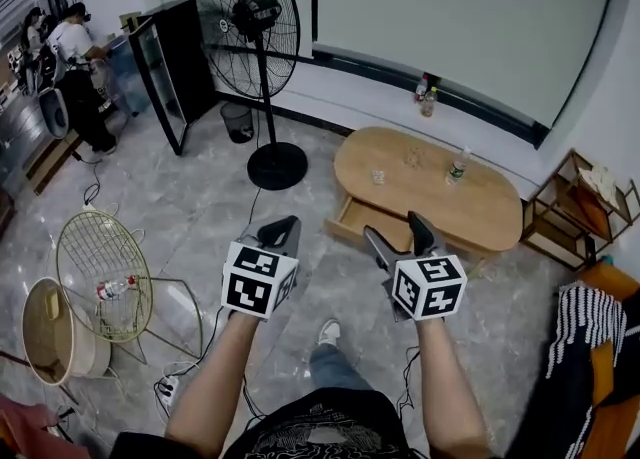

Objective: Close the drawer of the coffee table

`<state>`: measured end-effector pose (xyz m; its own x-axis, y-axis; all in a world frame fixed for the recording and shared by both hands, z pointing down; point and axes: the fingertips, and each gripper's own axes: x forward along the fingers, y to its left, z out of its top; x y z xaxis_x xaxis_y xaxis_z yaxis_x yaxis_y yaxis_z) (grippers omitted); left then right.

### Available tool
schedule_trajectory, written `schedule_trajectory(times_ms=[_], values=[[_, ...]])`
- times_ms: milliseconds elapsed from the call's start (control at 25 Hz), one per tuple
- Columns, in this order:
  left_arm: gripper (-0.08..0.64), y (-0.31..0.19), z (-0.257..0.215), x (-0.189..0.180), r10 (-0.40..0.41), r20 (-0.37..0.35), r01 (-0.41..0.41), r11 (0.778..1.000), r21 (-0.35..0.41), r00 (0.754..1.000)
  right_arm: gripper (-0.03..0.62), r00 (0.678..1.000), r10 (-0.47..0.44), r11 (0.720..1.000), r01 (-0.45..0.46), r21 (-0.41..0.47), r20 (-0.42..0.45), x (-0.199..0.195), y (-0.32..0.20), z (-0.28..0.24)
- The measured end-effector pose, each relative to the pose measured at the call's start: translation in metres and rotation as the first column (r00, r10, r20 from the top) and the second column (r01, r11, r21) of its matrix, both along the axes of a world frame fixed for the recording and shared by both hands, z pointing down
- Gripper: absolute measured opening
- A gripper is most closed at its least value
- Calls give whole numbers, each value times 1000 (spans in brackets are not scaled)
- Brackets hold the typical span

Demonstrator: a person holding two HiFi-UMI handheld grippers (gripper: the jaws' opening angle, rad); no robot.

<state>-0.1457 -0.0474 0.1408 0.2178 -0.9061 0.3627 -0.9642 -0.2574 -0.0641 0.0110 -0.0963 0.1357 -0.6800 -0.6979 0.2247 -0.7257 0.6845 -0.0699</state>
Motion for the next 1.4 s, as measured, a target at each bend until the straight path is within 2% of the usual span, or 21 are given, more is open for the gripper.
schedule_trajectory(times_ms=[160,480,680,920,1160,1400], values=[[2,-53,5,-14,11,0,-11,1000,-10,1000,371,1000,17,1000,-17,-13,3,-12,-50,7],[2,-171,26,-18,73,-17,-73,996,-48,997,371,996,83,996,-83,-38,-10,-19,-161,25],[2,-222,39,-17,101,-27,-103,992,-75,995,371,994,111,992,-111,-63,-12,-21,-208,36],[2,-257,73,-9,138,-32,-140,985,-104,990,371,991,130,989,-131,-72,-19,-19,-241,62],[2,-271,118,0,205,-37,-208,971,-119,978,371,983,181,980,-183,-74,-29,-15,-251,102],[2,-281,189,12,289,-47,-292,951,-101,956,371,977,204,978,-206,-38,-56,-19,-252,166]])
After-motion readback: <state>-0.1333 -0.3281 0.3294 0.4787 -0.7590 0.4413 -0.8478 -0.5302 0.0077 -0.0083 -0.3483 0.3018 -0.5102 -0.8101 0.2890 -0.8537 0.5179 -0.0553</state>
